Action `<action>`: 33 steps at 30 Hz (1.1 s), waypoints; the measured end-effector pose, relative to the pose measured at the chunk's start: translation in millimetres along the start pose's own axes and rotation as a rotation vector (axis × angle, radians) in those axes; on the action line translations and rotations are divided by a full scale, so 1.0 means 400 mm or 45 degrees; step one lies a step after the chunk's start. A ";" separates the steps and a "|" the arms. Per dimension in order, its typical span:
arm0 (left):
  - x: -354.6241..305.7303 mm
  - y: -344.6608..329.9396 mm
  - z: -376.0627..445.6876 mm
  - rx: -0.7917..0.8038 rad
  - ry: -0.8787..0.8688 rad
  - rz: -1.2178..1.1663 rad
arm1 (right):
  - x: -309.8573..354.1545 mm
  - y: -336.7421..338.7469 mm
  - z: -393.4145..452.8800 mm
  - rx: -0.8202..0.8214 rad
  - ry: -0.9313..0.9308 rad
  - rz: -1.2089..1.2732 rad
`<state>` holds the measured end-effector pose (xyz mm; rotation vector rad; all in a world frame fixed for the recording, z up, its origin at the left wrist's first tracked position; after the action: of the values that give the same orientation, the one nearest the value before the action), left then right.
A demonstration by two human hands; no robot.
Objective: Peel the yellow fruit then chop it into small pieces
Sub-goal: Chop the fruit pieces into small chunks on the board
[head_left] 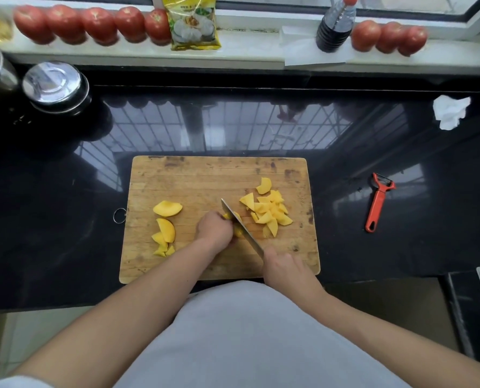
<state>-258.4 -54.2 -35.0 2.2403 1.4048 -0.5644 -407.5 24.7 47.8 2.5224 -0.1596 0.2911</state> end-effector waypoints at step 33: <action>0.000 0.003 -0.027 0.001 0.051 -0.150 | 0.058 0.031 0.065 -0.183 0.019 0.079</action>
<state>-255.9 -48.8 -26.0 2.1919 1.5648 -0.5608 -382.8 -1.4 39.2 2.3757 -0.2448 0.3120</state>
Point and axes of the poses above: each hand's wrist, its own z-axis towards the middle knuckle, its own y-axis out of the back of the hand, x = y × z, the point moved 5 cm from there along z, towards the middle knuckle, and after that the axes turned 15 degrees about x, right-handed, at the moved point
